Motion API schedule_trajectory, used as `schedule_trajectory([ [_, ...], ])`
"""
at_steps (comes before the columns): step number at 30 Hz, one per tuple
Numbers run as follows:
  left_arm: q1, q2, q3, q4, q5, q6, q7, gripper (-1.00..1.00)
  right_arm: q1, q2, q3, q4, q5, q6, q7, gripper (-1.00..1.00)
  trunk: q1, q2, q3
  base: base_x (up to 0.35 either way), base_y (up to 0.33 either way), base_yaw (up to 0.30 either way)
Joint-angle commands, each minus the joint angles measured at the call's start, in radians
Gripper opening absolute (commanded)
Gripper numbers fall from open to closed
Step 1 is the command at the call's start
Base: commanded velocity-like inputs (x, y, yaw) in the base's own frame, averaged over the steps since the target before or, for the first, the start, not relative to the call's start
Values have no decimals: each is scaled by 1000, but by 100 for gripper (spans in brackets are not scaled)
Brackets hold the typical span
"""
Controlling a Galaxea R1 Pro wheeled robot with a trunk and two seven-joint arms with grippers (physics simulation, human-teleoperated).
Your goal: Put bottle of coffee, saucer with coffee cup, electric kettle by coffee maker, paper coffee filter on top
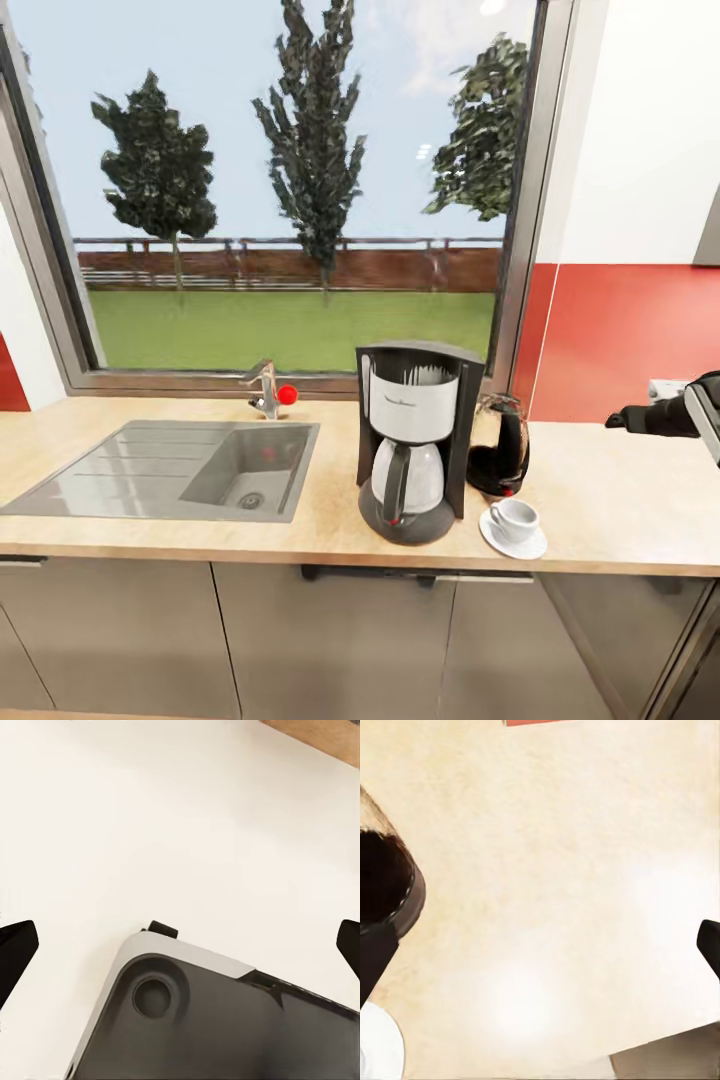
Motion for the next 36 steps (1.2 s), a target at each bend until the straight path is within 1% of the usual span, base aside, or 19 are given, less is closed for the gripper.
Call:
schedule_trajectory([
  [1, 0, 0, -9, -1, 10, -3, 0, 100, -1, -1, -4, 19, 0, 4, -12, 100, -4, 6, 2, 0, 0, 0],
  [3, 0, 1, -8, -2, 11, -3, 0, 100, -1, -1, -10, 60, 3, 4, -30, 100, -11, 20, 8, 0, 0, 0],
  [6, 0, 1, -8, -1, 11, -3, 1, 100, -1, -1, -13, 89, 4, 4, -61, 100, -23, 41, 18, 0, 0, 0],
  [11, 0, 1, -8, -1, 11, -4, 1, 100, -1, -1, -14, 100, 4, -2, -108, 100, -42, 76, 33, 0, 0, 0],
  [18, 0, 1, -8, -2, 11, -4, 1, 100, -1, 1, -11, 104, 3, -28, -131, 100, -69, 125, 55, 0, 0, 0],
  [19, 0, 1, -8, -2, 11, -4, 1, 100, -1, 5, -8, 104, 4, -32, -147, 100, -73, 132, 58, 0, 0, 0],
  [21, 0, 1, -8, -2, 11, -4, 1, 100, -1, 7, -6, 105, 5, -37, -158, 100, -73, 132, 58, 0, 0, 0],
  [26, 0, 1, -8, -2, 11, -7, 1, 100, -1, 13, -5, 121, 29, -62, -190, 100, -73, 132, 58, 0, 0, 0],
  [30, 0, 1, -8, -2, 11, -9, 1, 100, -1, 14, -5, 182, 46, -99, -199, 100, -73, 132, 58, -87, -5, 0],
  [36, 0, 0, -7, -1, 11, -5, 1, 100, -1, 14, -4, 256, 58, -173, -200, 100, -73, 132, 58, -251, -73, 0],
])
